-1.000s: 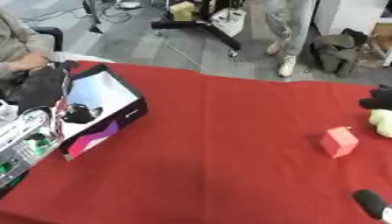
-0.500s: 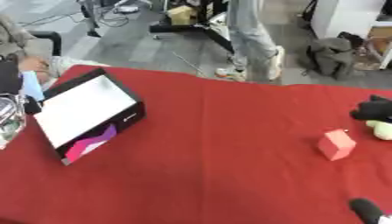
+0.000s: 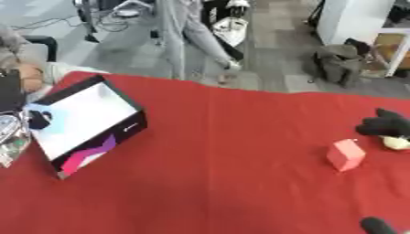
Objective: Pick up the objects with one hand, pass them to the other hand, and then place them into the box on the other side of the table.
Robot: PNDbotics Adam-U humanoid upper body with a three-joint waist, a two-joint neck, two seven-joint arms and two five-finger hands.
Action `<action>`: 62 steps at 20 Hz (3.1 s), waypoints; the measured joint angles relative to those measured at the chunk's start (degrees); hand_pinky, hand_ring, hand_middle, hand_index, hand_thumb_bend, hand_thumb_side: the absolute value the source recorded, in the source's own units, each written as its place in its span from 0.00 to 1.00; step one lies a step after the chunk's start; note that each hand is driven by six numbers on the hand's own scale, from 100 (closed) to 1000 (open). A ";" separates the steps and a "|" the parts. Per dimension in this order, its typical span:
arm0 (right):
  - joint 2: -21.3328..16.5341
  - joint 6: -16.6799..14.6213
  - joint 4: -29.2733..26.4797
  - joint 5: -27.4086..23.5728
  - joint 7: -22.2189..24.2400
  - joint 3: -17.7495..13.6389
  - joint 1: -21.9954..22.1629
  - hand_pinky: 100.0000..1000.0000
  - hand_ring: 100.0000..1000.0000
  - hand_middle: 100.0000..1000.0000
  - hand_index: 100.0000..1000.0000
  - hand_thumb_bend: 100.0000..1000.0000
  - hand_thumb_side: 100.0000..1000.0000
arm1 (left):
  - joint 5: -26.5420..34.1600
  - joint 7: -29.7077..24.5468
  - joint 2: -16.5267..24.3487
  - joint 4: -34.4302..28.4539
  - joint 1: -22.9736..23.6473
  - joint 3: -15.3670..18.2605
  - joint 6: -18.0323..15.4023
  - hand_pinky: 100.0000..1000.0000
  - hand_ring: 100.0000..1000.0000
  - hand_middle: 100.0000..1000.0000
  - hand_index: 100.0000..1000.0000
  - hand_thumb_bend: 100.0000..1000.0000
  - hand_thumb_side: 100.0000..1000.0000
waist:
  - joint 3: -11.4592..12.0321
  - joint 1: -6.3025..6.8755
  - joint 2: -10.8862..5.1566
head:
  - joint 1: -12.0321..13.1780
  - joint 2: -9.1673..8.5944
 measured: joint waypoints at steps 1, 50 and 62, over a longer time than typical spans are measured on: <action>0.04 -0.01 0.08 -0.03 0.18 0.12 0.00 0.99 0.78 0.83 1.00 0.31 0.41 | 0.69 0.64 -0.25 0.02 -0.32 -0.66 0.00 0.80 0.84 0.86 0.96 0.74 0.45 | -0.05 -0.08 0.00 | -0.04 -0.02; -6.60 23.19 43.90 12.72 13.78 -11.85 -18.58 1.00 0.85 0.89 1.00 0.27 0.51 | 49.26 1.62 -31.95 -29.32 -15.95 -17.45 -29.08 1.00 0.84 0.80 0.69 0.17 0.67 | 8.62 0.53 2.22 | -30.11 1.31; -5.42 20.49 59.90 22.09 5.65 -12.05 -21.59 1.00 0.83 0.81 1.00 0.29 0.52 | 52.22 0.33 -31.62 -29.34 -12.80 -17.28 -39.30 1.00 0.84 0.80 0.69 0.16 0.68 | 8.94 0.59 2.48 | -31.46 0.74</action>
